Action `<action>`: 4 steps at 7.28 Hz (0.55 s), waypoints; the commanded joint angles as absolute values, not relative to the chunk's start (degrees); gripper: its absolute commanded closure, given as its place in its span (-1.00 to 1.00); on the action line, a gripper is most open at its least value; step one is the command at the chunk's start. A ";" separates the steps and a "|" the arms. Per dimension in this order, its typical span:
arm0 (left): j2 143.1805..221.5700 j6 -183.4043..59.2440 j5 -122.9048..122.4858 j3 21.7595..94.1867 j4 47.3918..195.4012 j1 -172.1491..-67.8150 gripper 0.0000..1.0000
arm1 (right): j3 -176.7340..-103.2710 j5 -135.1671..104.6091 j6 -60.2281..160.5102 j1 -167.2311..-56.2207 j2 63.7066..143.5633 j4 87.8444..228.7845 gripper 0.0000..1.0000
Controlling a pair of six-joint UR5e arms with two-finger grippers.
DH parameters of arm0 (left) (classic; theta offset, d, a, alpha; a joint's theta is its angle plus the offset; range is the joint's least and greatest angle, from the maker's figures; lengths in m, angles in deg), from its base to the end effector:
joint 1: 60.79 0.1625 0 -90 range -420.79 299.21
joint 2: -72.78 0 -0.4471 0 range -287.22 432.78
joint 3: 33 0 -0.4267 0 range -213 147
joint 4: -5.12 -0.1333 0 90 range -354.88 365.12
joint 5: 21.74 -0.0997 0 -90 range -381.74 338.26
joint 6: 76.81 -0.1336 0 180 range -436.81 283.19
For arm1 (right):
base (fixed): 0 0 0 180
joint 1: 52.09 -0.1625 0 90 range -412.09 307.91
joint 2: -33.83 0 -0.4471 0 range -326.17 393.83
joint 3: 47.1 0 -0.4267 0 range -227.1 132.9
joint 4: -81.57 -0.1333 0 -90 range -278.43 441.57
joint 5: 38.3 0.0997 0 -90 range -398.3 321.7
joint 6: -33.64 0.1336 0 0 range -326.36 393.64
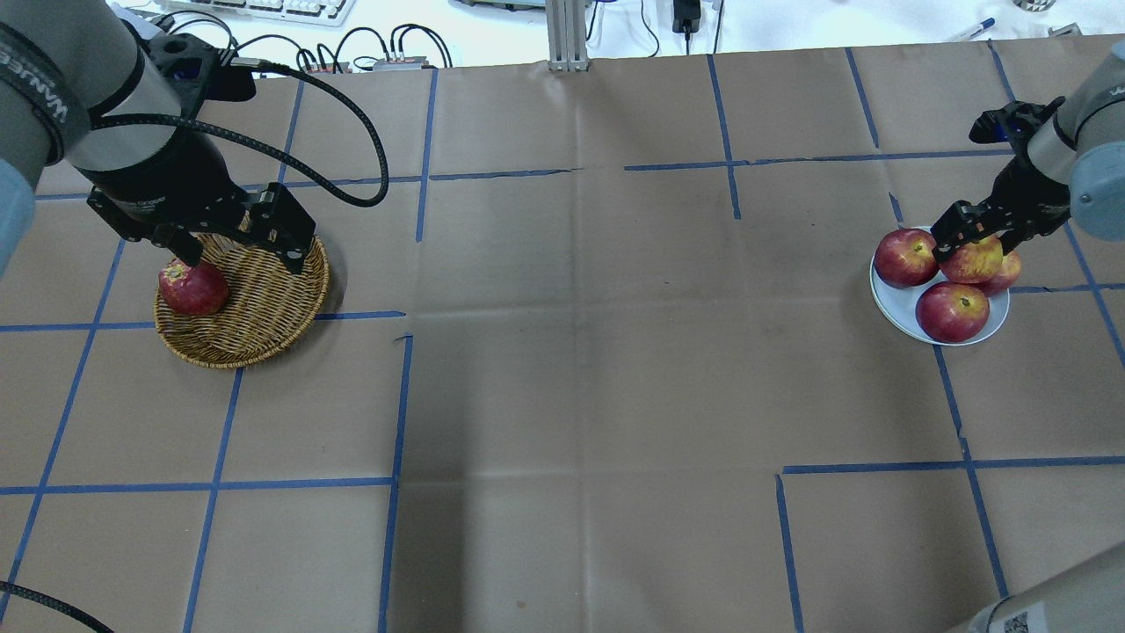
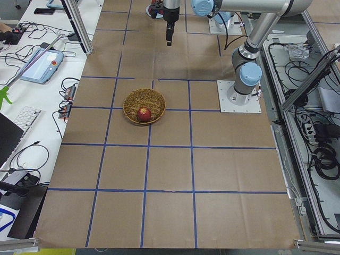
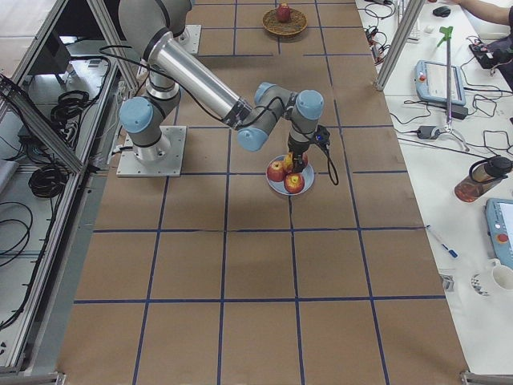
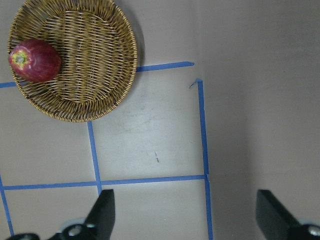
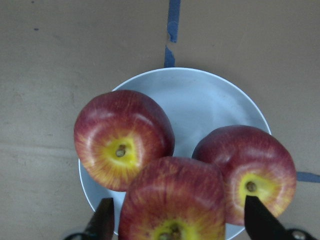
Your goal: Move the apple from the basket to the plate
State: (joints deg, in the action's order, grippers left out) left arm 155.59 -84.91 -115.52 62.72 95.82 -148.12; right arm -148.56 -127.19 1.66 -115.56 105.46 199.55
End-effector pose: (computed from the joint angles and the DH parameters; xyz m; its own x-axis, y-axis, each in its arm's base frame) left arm -0.1024 -0.4774 0.4851 -0.9933 0.0938 -0.0672 0.0943 0.9955 -0.0040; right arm -0.1493 -0.6032 0.2378 -0.9950 -0.0943 -0.0335 -0.0949 0.9953 0.0171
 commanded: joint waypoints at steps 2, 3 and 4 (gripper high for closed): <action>155.84 -84.98 -115.52 62.54 95.82 -148.06 -0.98 | -141.79 -126.90 3.13 -117.21 107.38 192.45 -1.00; 155.84 -84.98 -115.52 62.54 95.82 -148.06 -0.98 | -138.80 -126.98 5.49 -119.74 109.65 185.26 -1.00; 155.84 -84.98 -115.52 62.54 95.82 -148.06 -0.98 | -137.72 -127.16 8.30 -122.47 112.81 179.97 -1.00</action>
